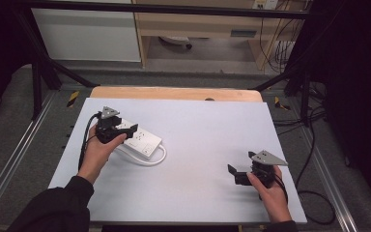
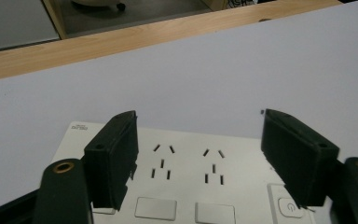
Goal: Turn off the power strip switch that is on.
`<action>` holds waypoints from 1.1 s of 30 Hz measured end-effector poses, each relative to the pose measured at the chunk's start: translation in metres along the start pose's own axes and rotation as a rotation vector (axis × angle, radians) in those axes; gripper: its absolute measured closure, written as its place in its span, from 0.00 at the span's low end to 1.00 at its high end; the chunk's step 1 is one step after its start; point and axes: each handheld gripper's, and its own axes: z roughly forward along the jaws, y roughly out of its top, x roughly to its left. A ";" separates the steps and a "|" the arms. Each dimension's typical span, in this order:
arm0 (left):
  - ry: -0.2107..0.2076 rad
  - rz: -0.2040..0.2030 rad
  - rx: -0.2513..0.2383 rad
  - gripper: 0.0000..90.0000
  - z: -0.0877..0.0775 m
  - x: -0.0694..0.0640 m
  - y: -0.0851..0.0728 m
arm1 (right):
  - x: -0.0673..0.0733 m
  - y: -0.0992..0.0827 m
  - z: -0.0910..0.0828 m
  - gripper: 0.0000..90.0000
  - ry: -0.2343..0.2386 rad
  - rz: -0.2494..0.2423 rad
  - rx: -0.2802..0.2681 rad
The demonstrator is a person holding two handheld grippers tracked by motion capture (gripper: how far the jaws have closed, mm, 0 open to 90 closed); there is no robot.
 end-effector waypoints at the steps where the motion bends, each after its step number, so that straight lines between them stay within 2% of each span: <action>1: 0.003 0.010 0.001 0.39 -0.001 0.000 0.000 | 0.000 0.000 0.000 0.03 -0.001 0.002 0.001; 4: 0.004 0.015 0.004 0.42 -0.001 0.000 -0.001 | -0.001 0.000 0.000 0.03 0.000 0.003 -0.001; 8: 0.008 0.018 0.006 0.50 0.001 0.001 -0.002 | 0.000 0.000 0.000 0.03 -0.002 0.004 -0.001; 12: 0.012 0.019 0.029 0.54 0.005 0.002 -0.005 | 0.000 0.000 0.000 0.03 -0.001 0.002 0.000; 15: 0.006 0.020 0.040 0.58 0.007 0.001 -0.006 | -0.001 0.000 0.000 0.03 0.000 0.002 -0.004; 17: 0.000 0.026 0.041 0.65 0.009 0.000 -0.007 | -0.002 0.000 0.000 0.03 -0.001 -0.001 -0.003; 21: -0.006 0.042 0.050 0.70 0.012 0.000 -0.007 | -0.002 0.000 0.000 0.03 -0.001 0.004 -0.002; 25: -0.015 0.038 0.061 0.77 0.012 0.000 -0.009 | -0.001 0.000 0.000 0.03 0.000 0.004 0.001; 29: -0.012 0.033 0.034 0.85 0.010 0.002 -0.013 | -0.002 0.000 0.000 0.03 0.000 0.001 -0.002; 33: -0.026 0.023 0.050 0.91 0.012 0.004 -0.019 | -0.003 0.000 -0.002 0.03 -0.004 0.011 -0.007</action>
